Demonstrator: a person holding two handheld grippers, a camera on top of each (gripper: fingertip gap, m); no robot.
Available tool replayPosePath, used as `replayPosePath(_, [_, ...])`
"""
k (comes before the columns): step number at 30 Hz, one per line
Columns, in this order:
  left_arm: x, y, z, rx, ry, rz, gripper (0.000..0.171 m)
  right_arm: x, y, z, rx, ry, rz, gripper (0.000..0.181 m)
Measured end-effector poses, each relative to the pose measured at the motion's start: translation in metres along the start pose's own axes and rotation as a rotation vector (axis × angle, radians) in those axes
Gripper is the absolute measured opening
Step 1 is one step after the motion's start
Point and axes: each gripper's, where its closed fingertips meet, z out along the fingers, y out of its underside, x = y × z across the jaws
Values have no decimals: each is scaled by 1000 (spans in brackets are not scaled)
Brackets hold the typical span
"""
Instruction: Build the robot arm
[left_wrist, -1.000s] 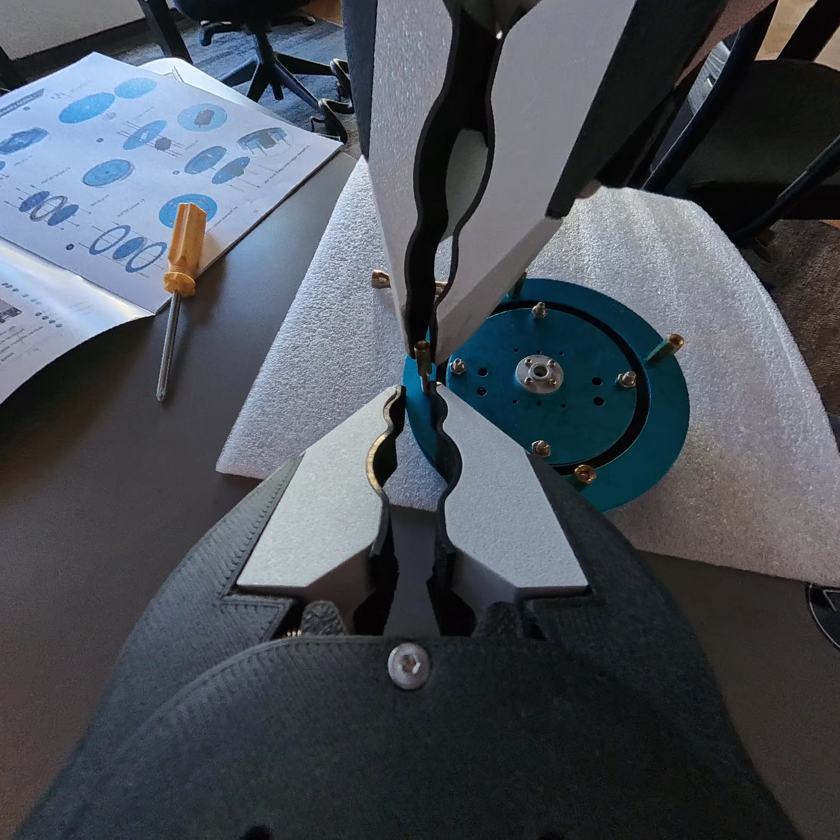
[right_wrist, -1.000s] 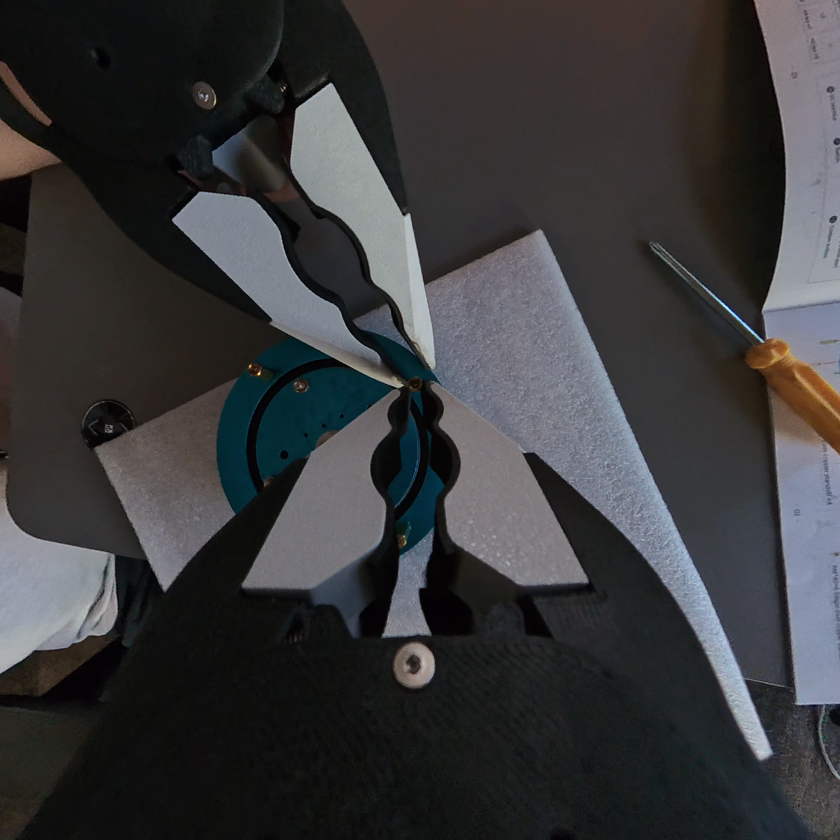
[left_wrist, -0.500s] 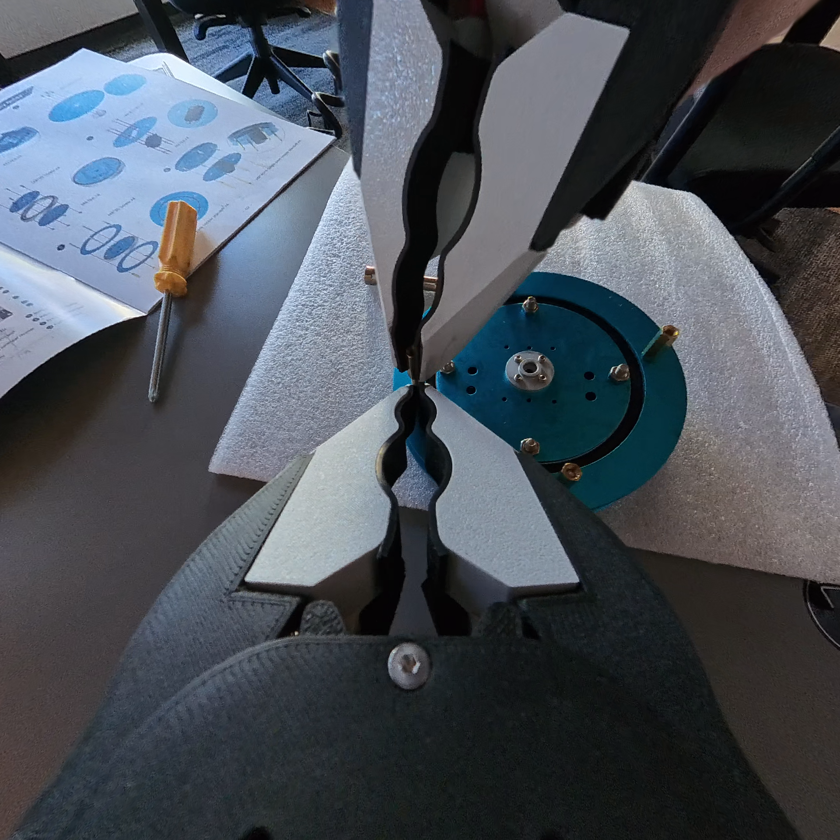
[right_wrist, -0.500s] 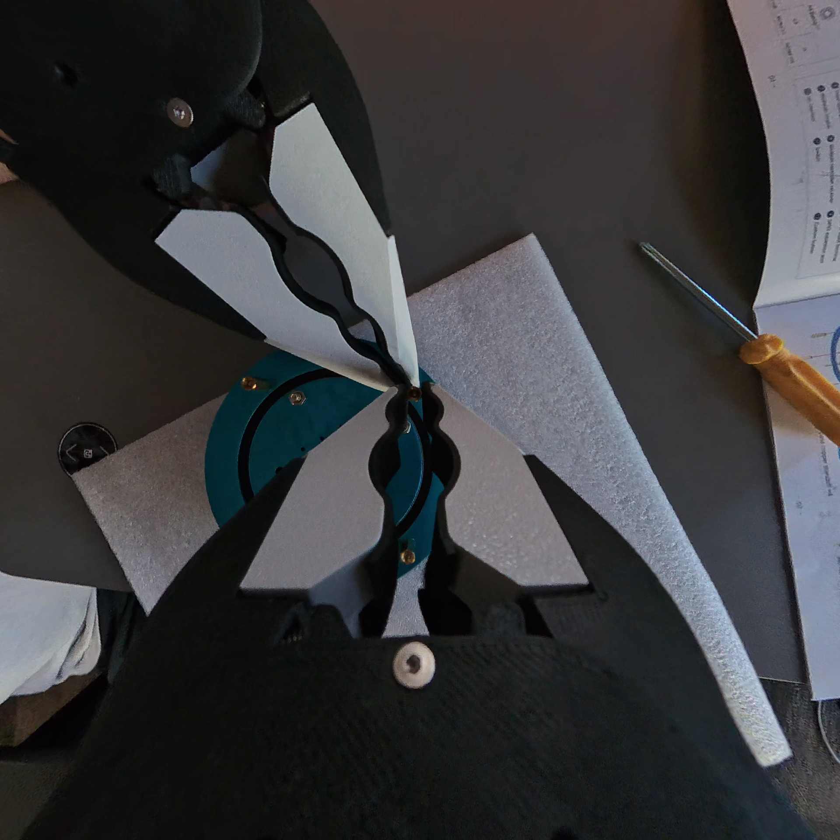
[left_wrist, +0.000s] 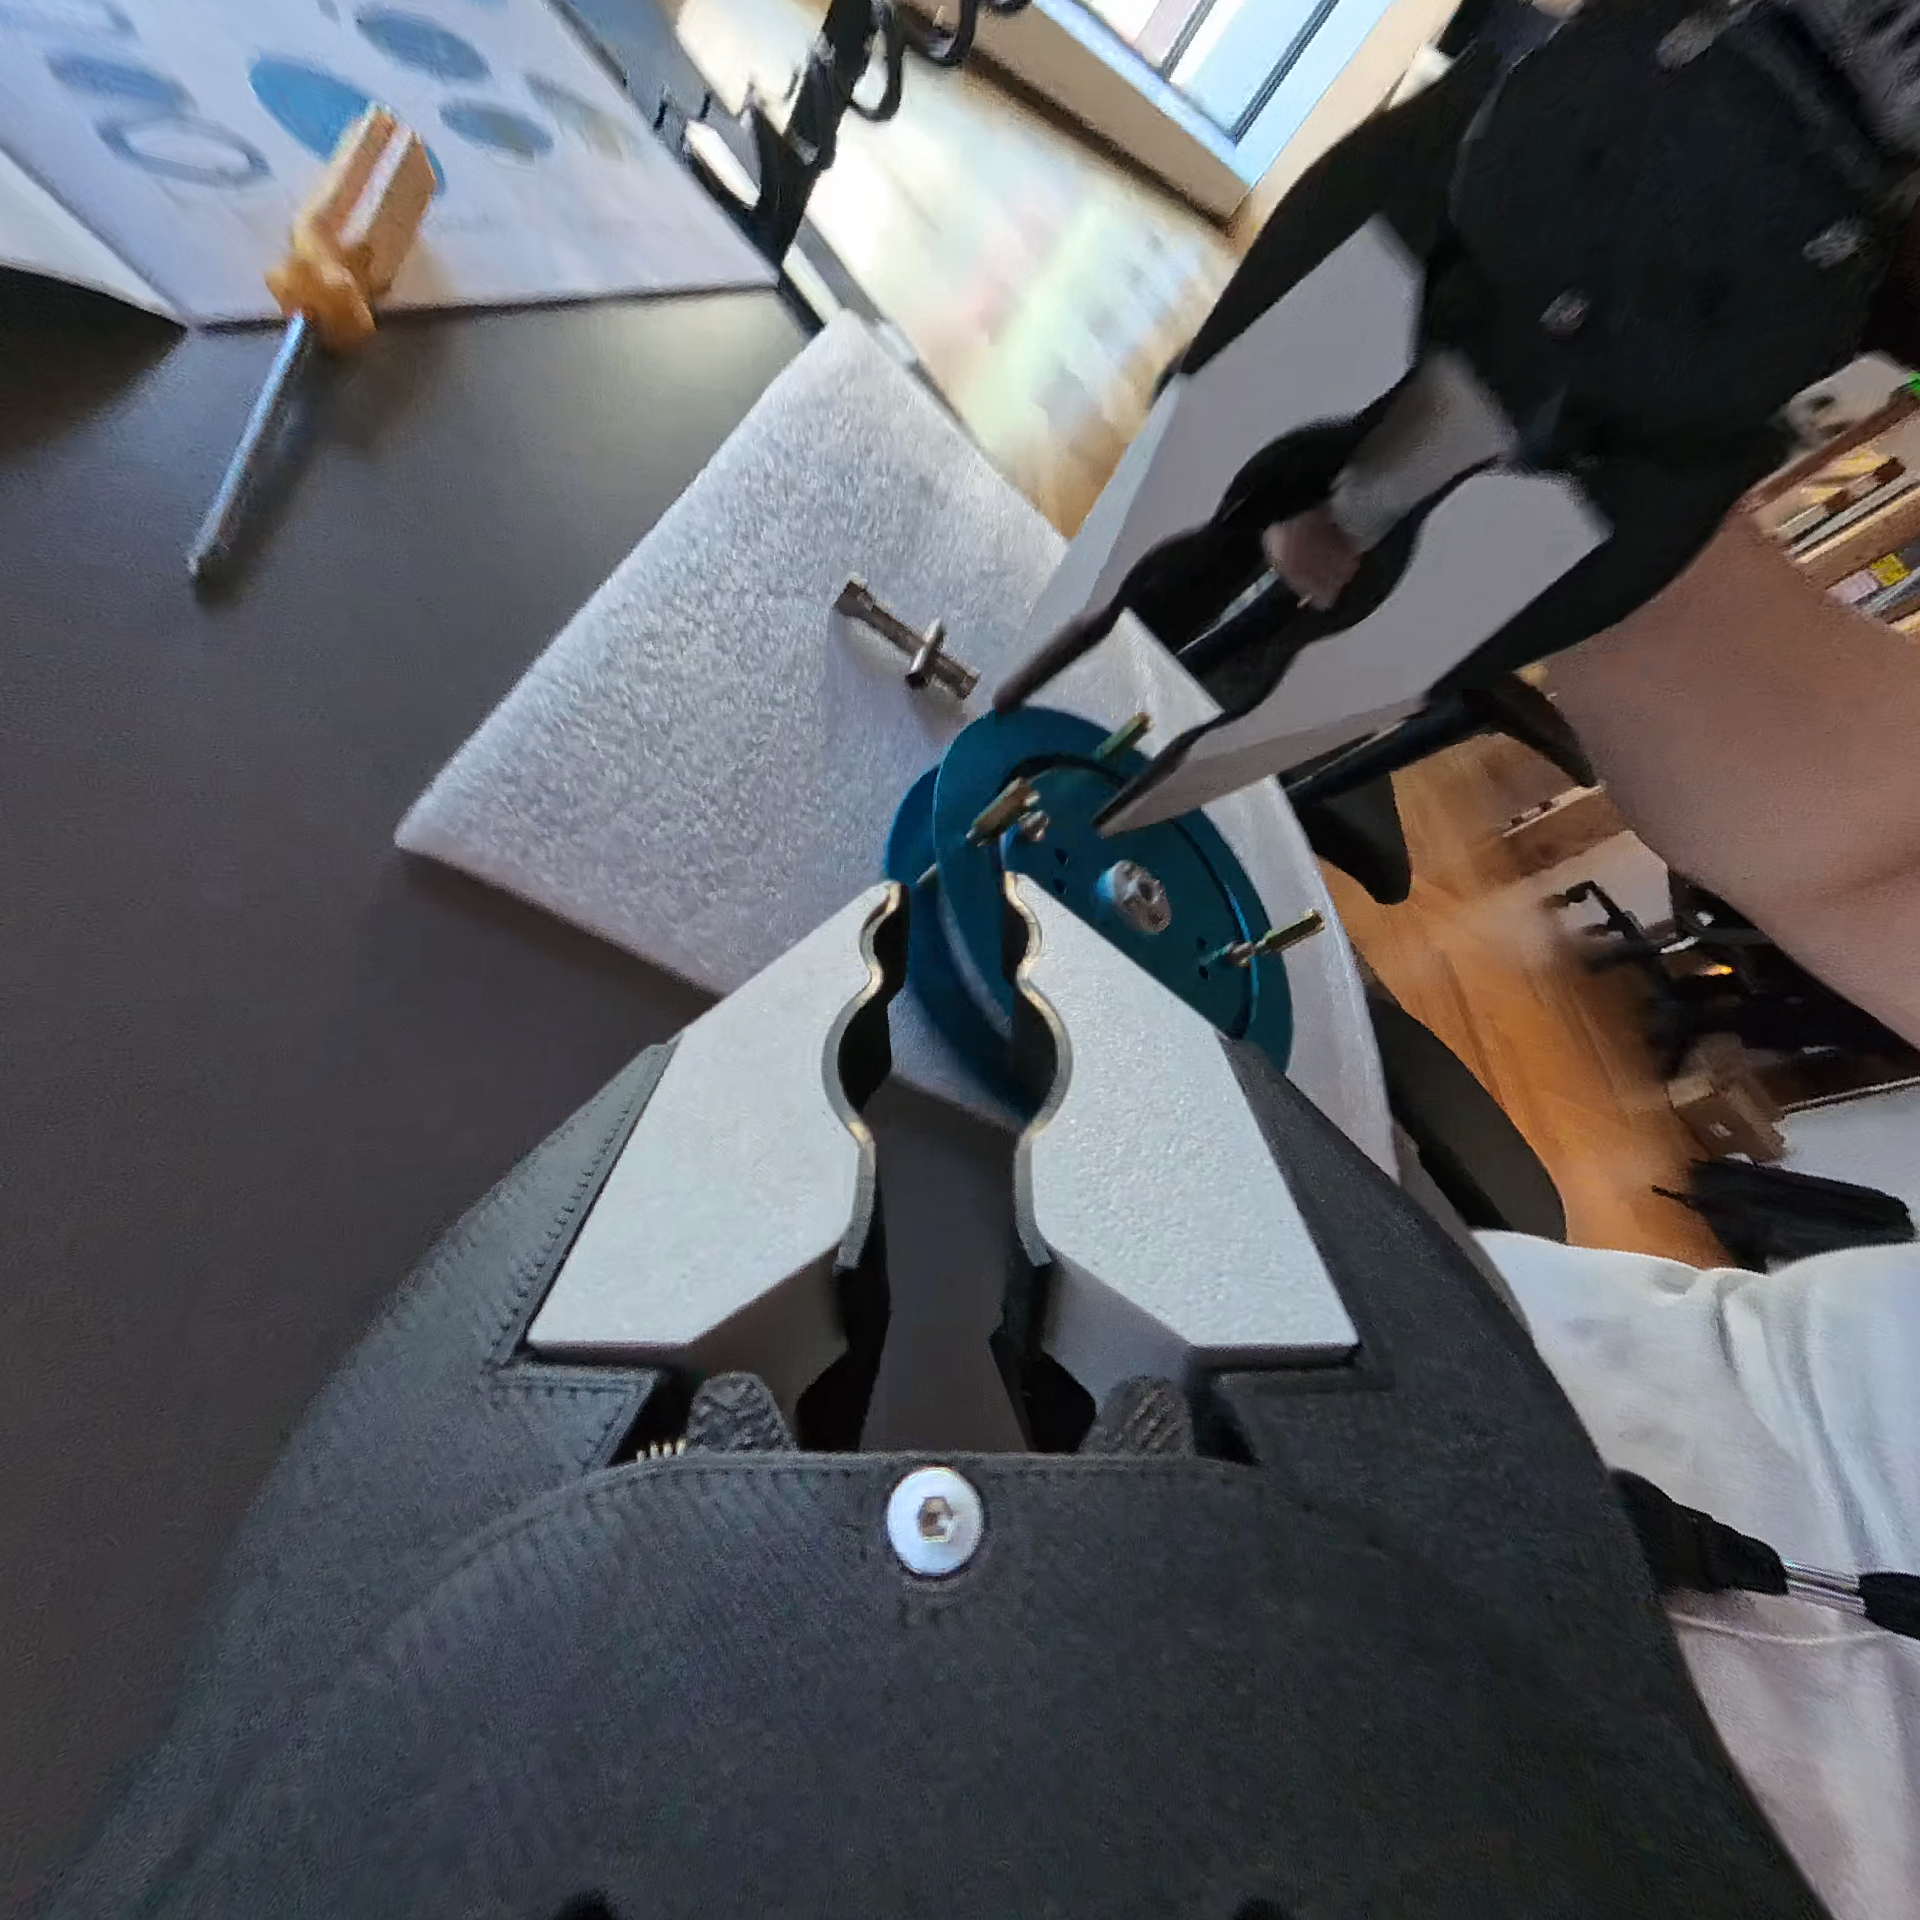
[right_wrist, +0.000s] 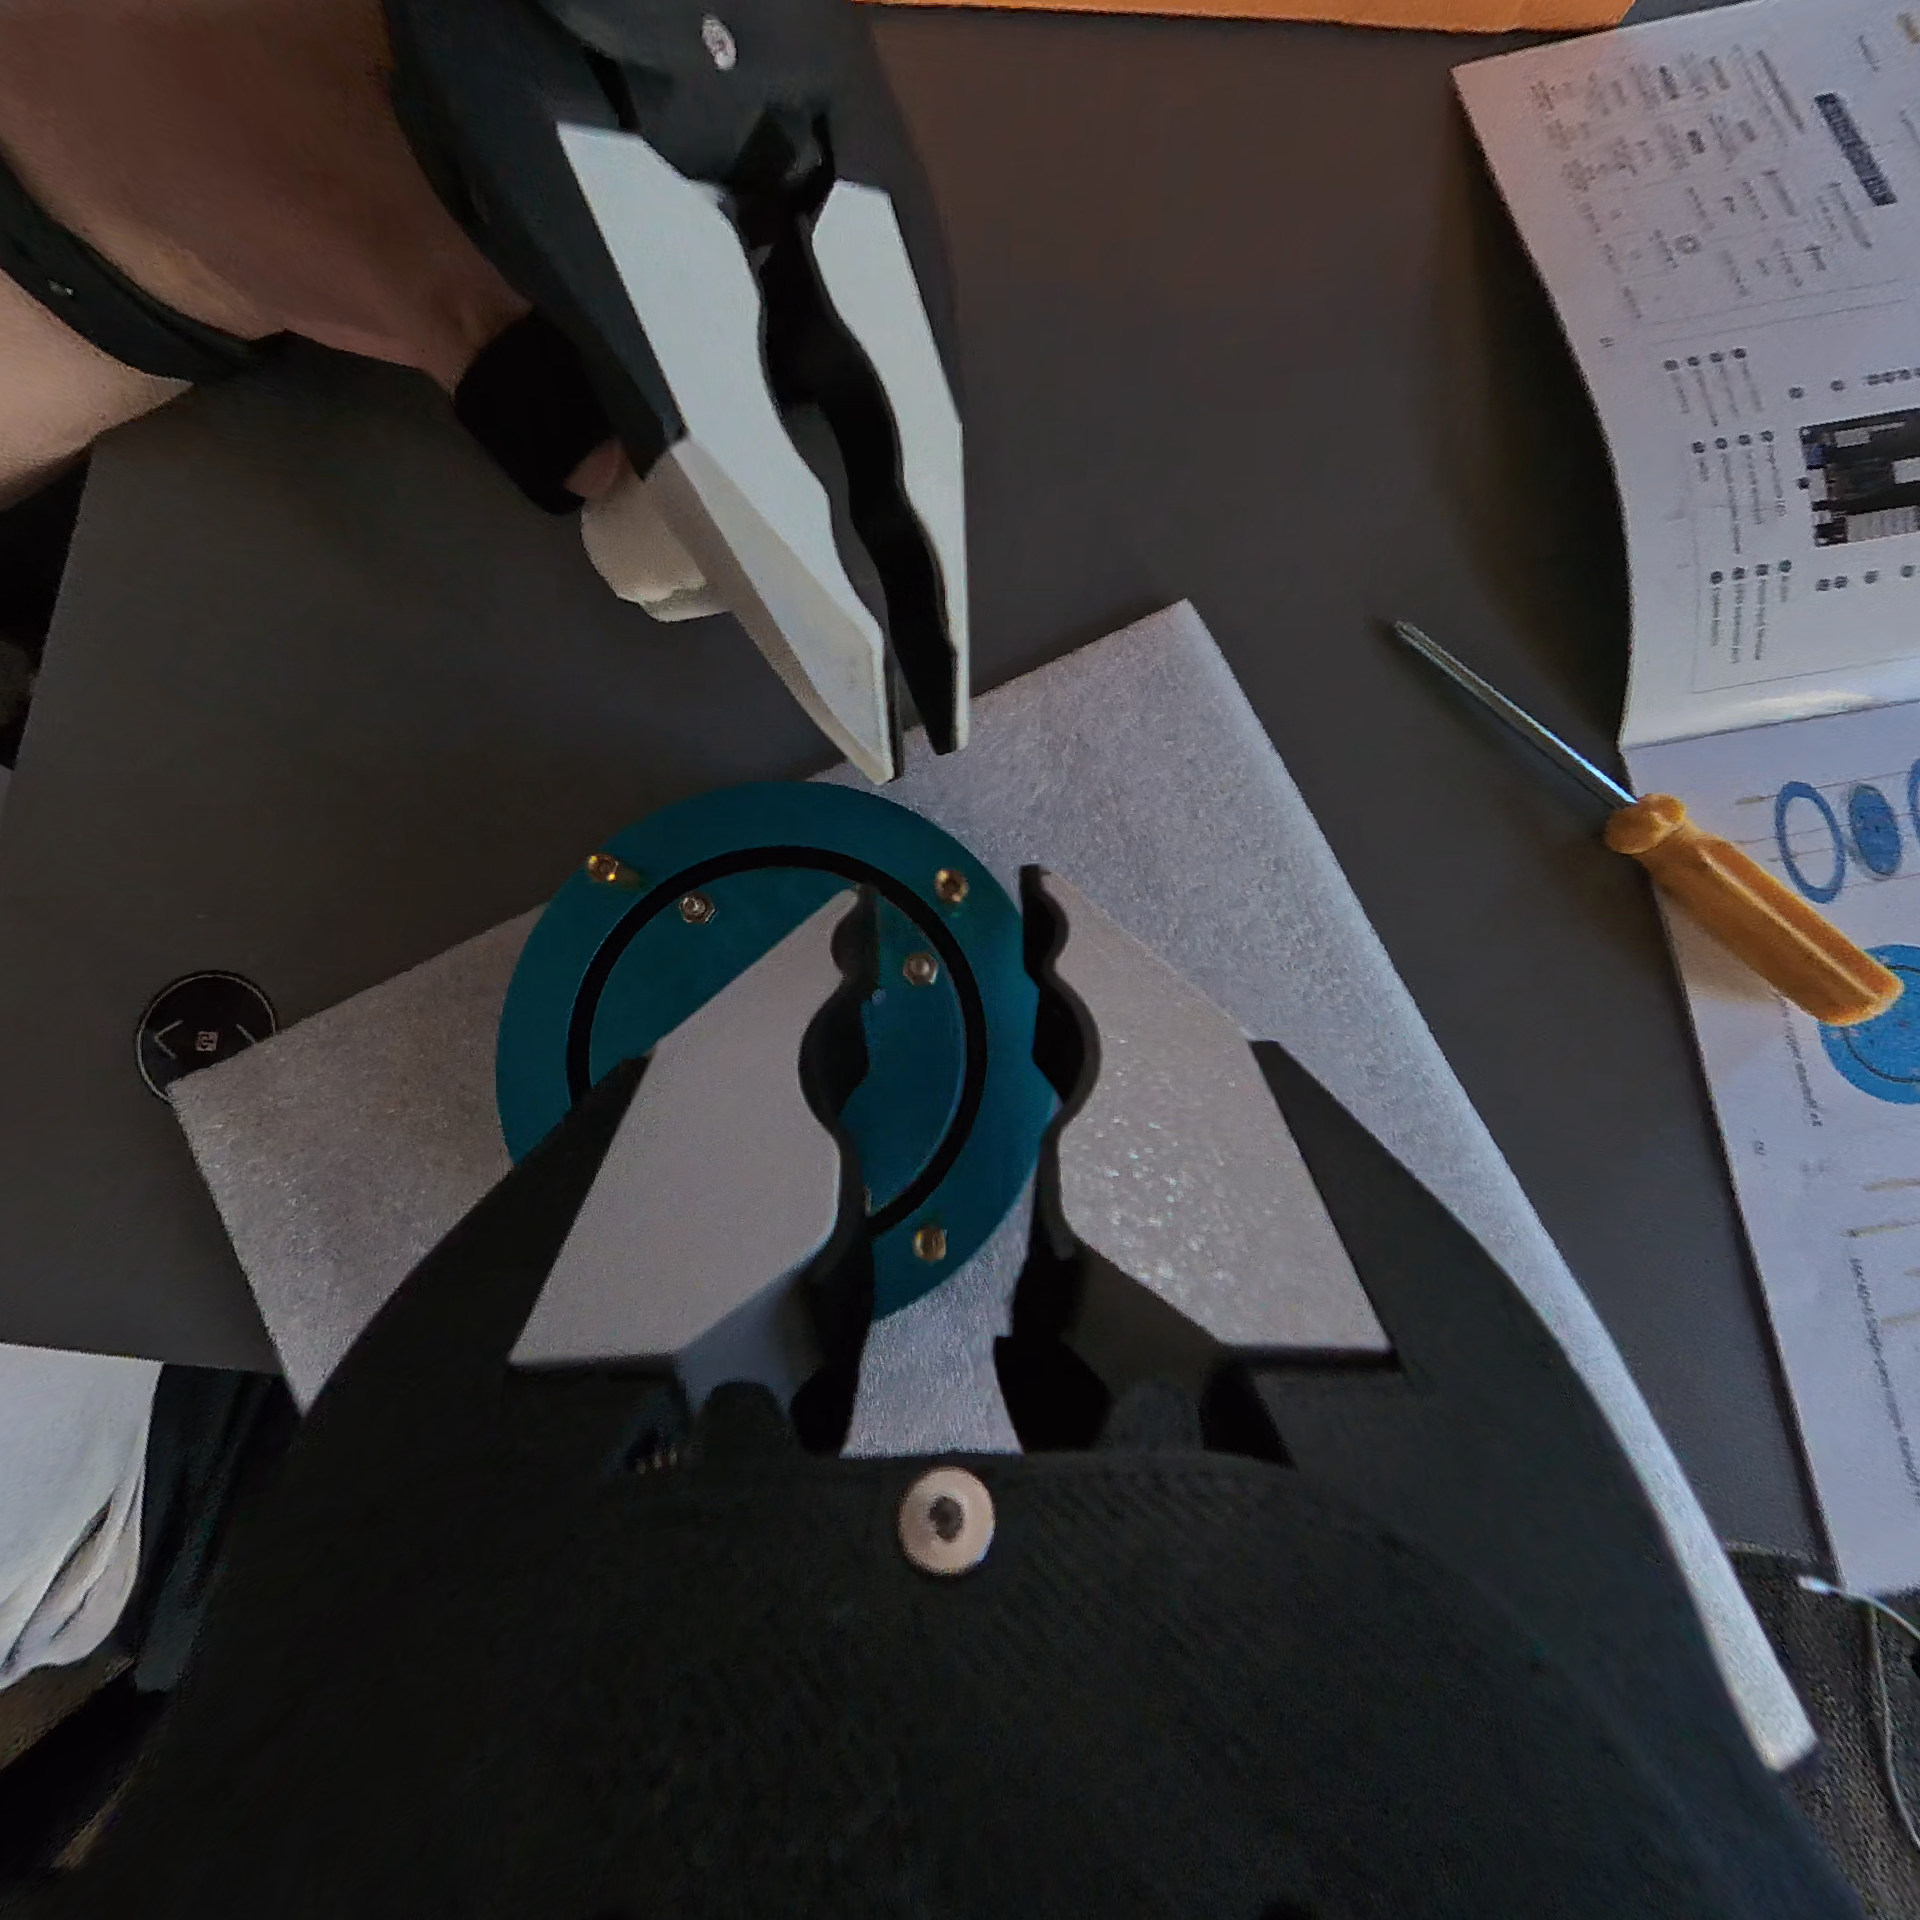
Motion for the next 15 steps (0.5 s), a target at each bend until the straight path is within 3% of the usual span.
replayPosePath(4, [-7,17,1,-100,-93,-27,20,-6,0,-38,124,24,69,30])
replayPosePath(6, [-5,18,-1,-103,-80,-58,20,-18,16,-51,170,14,127,40])
replayPosePath(11, [3,20,0,-142,16,-152,24,-28,85,-45,103,-13,426,49])
replayPosePath(15, [3,23,4,-171,40,-177,25,-19,85,-40,211,-139,590,47])
